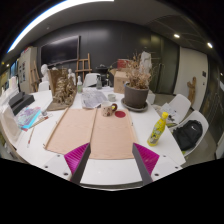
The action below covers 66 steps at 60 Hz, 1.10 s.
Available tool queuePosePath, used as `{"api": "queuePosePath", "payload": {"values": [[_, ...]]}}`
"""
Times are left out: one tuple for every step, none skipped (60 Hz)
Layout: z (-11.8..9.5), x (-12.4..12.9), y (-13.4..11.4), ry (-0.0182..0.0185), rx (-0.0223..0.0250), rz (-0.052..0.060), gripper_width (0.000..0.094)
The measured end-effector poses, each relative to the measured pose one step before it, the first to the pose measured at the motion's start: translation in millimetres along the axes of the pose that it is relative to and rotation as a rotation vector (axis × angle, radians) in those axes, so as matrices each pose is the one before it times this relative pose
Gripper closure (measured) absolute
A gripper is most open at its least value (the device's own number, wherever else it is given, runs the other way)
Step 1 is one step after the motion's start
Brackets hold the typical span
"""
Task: Pour water
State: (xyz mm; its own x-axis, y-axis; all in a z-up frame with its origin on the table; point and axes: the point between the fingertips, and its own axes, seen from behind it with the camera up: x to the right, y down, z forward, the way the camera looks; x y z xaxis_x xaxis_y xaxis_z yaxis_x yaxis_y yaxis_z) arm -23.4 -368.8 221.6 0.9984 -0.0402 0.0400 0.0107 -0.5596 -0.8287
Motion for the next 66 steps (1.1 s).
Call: {"api": "queuePosePath", "payload": {"values": [[4.30, 11.02, 2.71, 0.00920, 0.00151, 0.0023, 0.0077], [3.69, 10.43, 3.08, 0.01065, 0.00060, 0.0024, 0.0076], [4.06, 10.41, 2.78, 0.01090, 0.00174, 0.0034, 0.0078], [4.29, 10.40, 2.54, 0.01161, 0.00309, 0.0036, 0.0079], [4.74, 10.22, 2.56, 0.01115, 0.00405, 0.0035, 0.0078], [4.74, 9.86, 2.56, 0.01051, 0.00338, 0.0027, 0.0079], [4.74, 9.26, 3.03, 0.00993, 0.00174, 0.0028, 0.0077], [4.77, 9.28, 3.54, 0.00946, 0.00041, 0.0032, 0.0078], [5.32, 8.66, 3.06, 0.00929, 0.00127, 0.0037, 0.0077], [5.39, 8.23, 2.64, 0.00810, 0.00300, 0.0036, 0.0078], [5.77, 7.97, 1.96, 0.00700, 0.00366, 0.0034, 0.0077], [5.94, 7.54, 2.09, 0.00599, 0.00342, 0.0034, 0.0076], [5.85, 7.14, 2.00, 0.00537, 0.00304, 0.0031, 0.0077], [5.80, 7.44, 1.81, 0.00548, 0.00255, 0.0028, 0.0077], [6.33, 7.15, 1.92, 0.00538, 0.00337, 0.0022, 0.0077], [6.59, 6.69, 1.21, 0.00535, 0.00457, 0.0019, 0.0075], [6.75, 6.62, 0.93, 0.00509, 0.00642, 0.0013, 0.0075], [7.43, 6.73, 0.50, 0.00493, 0.00750, 0.0006, 0.0076], [7.31, 6.50, 0.28, 0.00552, 0.00719, 0.0013, 0.0075], [7.45, 6.21, 0.28, 0.00575, 0.00640, 0.0012, 0.0076], [7.43, 5.87, 0.26, 0.00426, 0.00538, 0.0015, 0.0074], [7.75, 5.15, 0.46, 0.00244, 0.00457, 0.0016, 0.0076], [7.42, 4.82, 0.19, 0.00162, 0.00398, 0.0019, 0.0076], [7.52, 4.53, -0.12, 0.00106, 0.00448, 0.0029, 0.0076], [7.51, 4.42, -0.61, 0.00093, 0.00573, 0.0031, 0.0077], [7.69, 3.71, -0.22, 0.00039, 0.00616, 0.0032, 0.0078], [7.73, 3.27, 0.20, -0.00135, 0.00396, 0.0032, 0.0079], [7.81, 2.69, 1.00, -0.00246, 0.00085, 0.0032, 0.0081], [7.81, 2.85, 0.90, -0.00226, -0.00133, 0.0032, 0.0079], [7.32, 2.50, 0.83, -0.00278, -0.00132, 0.0041, 0.0081], [7.20, 2.03, 0.34, -0.00343, 0.00014, 0.0045, 0.0082], [7.17, 1.96, 0.15, -0.00429, 0.00081, 0.0049, 0.0082], [6.94, 1.13, -0.05, -0.00657, 0.00079, 0.0052, 0.0084], [6.73, 0.77, 0.26, -0.00763, 0.00016, 0.0058, 0.0087], [6.61, 1.08, 0.19, -0.00713, -0.00069, 0.0062, 0.0087], [6.81, 1.23, 0.53, -0.00580, -0.00038, 0.0060, 0.0087], [6.66, 1.34, 0.30, -0.00461, -0.00056, 0.0057, 0.0091], [6.21, 0.97, 0.34, -0.00472, -0.00072, 0.0050, 0.0090], [6.31, 0.70, 0.10, -0.00485, 0.00028, 0.0044, 0.0095], [6.04, 0.46, -0.09, -0.00522, 0.00065, 0.0031, 0.0101], [6.05, 0.15, 0.23, -0.00559, 0.00014, 0.0025, 0.0110], [5.62, 0.27, 0.19, -0.00508, -0.00027, 0.0020, 0.0118], [5.31, 0.23, -0.08, -0.00476, 0.00023, 0.0011, 0.0127], [4.97, -0.14, 0.12, -0.00519, 0.00127, 0.0006, 0.0139], [4.47, -0.51, 0.18, -0.00484, 0.00109, -0.0005, 0.0153], [3.99, -0.33, -0.09, -0.00518, 0.00183, -0.0010, 0.0170], [4.41, -1.41, -0.47, -0.00328, 0.00254, -0.0008, 0.0196], [3.08, -1.11, -0.91, -0.00735, 0.00298, -0.0005, 0.0227], [3.38, -1.01, -0.43, -0.00668, 0.00417, -0.0016, 0.0260], [3.11, -1.03, -0.32, -0.00593, 0.00322, -0.0032, 0.0308], [2.64, 0.79, 0.17, -0.00070, 0.00189, -0.0034, 0.0346], [2.30, 2.44, -0.68, 0.00837, 0.00510, -0.0059, 0.0390], [2.08, 1.76, -0.40, 0.00520, 0.00425, -0.0061, 0.0458], [1.71, 0.19, -0.20, 0.00091, 0.00341, -0.0052, 0.0463], [6.35, 4.30, -2.92, -0.00435, 0.00661, -0.0015, 0.0465], [-1.57, -2.19, 1.15, -0.00023, 0.00159, 0.0010, 0.0474], [-3.51, -3.33, 0.08, -0.00055, 0.00047, 0.0034, 0.0488], [0.33, -0.44, -0.44, -0.00101, 0.00290, 0.0026, 0.0500], [0.28, -0.65, 0.02, -0.00038, 0.00117, 0.0023, 0.0517], [0.19, -0.09, 0.09, -0.00114, -0.00075, 0.0028, 0.0530], [0.04, -0.01, -0.40, 0.00011, 0.00003, 0.0037, 0.0544], [-0.17, 0.23, -0.51, 0.00043, -0.00030, 0.0044, 0.0557], [1.96, 2.84, -0.62, -0.00234, -0.00154, 0.0043, 0.0574], [-0.47, 0.51, -0.40, -0.00003, -0.00047, 0.0039, 0.0579], [-0.36, -0.03, -0.31, -0.00022, -0.00103, 0.0039, 0.0583], [0.08, 0.02, -0.38, 0.00002, -0.00104, 0.0004, 0.0620]]}}
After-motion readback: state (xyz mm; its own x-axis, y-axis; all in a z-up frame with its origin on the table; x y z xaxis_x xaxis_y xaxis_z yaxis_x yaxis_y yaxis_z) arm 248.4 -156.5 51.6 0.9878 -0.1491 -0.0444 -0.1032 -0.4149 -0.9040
